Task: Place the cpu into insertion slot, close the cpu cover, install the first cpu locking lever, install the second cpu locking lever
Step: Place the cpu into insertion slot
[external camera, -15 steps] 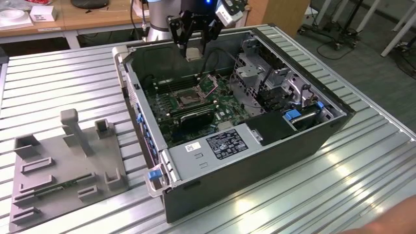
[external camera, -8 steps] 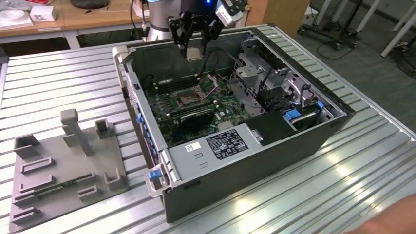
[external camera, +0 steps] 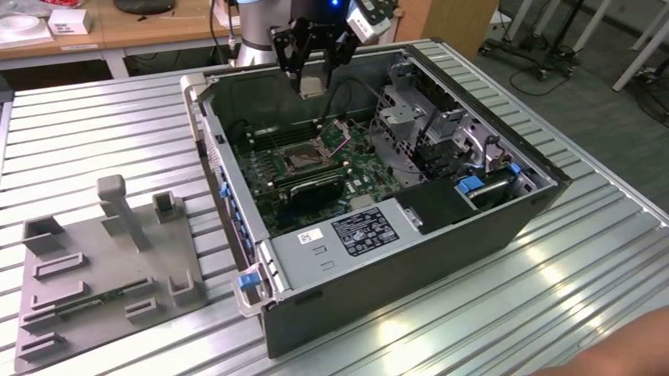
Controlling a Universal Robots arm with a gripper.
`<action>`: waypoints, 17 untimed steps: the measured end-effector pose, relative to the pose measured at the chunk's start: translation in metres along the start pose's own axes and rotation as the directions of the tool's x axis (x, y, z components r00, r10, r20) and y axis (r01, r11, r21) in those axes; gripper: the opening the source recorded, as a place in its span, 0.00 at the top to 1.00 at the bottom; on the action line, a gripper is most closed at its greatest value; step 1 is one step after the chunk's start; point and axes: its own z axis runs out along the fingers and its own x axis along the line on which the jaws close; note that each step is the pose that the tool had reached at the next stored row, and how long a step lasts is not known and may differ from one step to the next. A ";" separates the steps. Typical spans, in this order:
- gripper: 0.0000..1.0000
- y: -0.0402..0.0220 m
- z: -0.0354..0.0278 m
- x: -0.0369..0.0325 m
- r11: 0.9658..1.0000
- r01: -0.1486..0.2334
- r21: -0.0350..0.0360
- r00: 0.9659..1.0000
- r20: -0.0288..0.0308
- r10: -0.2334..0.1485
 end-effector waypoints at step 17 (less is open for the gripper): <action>0.46 -0.0011 0.0117 -0.0001 1.000 0.000 0.000 1.000 0.000 0.000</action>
